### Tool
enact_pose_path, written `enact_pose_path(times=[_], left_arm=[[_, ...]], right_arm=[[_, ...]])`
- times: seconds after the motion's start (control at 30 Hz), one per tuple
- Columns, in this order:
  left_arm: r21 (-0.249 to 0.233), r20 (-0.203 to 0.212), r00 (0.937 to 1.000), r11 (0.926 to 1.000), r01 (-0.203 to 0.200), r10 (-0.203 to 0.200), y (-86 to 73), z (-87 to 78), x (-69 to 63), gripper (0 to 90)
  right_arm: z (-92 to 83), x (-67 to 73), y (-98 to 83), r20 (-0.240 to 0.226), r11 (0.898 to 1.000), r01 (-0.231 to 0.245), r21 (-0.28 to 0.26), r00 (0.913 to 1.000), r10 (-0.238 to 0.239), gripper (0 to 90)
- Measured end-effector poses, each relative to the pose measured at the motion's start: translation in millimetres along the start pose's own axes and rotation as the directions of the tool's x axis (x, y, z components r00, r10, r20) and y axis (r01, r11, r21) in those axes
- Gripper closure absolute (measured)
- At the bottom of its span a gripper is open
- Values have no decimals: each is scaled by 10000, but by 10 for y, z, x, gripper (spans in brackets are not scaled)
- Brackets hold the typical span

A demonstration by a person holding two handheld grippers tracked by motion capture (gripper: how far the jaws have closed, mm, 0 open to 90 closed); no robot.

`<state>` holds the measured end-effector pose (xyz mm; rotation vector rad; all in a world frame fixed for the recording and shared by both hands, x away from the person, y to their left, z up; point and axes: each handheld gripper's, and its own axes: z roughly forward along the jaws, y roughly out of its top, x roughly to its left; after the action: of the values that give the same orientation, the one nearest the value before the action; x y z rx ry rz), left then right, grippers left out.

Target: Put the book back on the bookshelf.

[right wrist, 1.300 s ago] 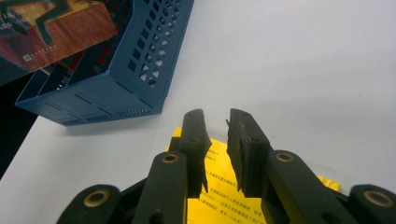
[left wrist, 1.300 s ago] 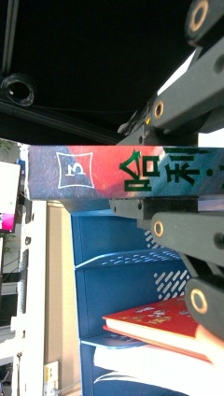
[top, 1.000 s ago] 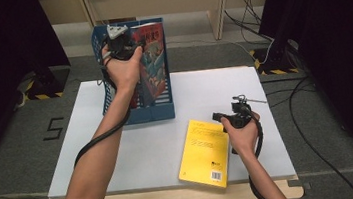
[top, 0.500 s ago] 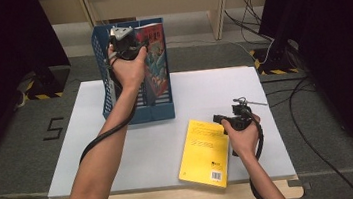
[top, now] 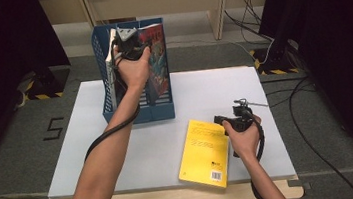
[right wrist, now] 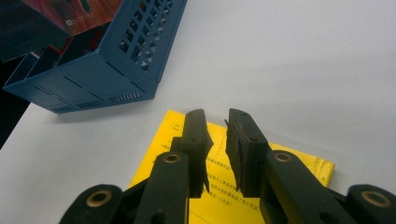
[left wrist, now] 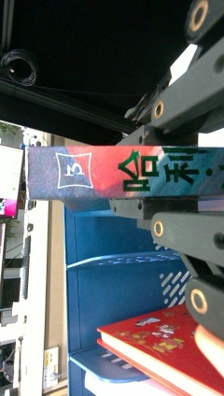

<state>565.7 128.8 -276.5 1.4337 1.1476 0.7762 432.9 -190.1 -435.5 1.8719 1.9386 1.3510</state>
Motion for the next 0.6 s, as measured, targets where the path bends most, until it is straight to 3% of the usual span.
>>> enact_pose_path(times=[0.6], left_arm=[[-195,36,10000,9998,-64,65,-110,152,13,743]], right_arm=[[-24,-49,-19,25,10000,60,-74,10000,-59,780]])
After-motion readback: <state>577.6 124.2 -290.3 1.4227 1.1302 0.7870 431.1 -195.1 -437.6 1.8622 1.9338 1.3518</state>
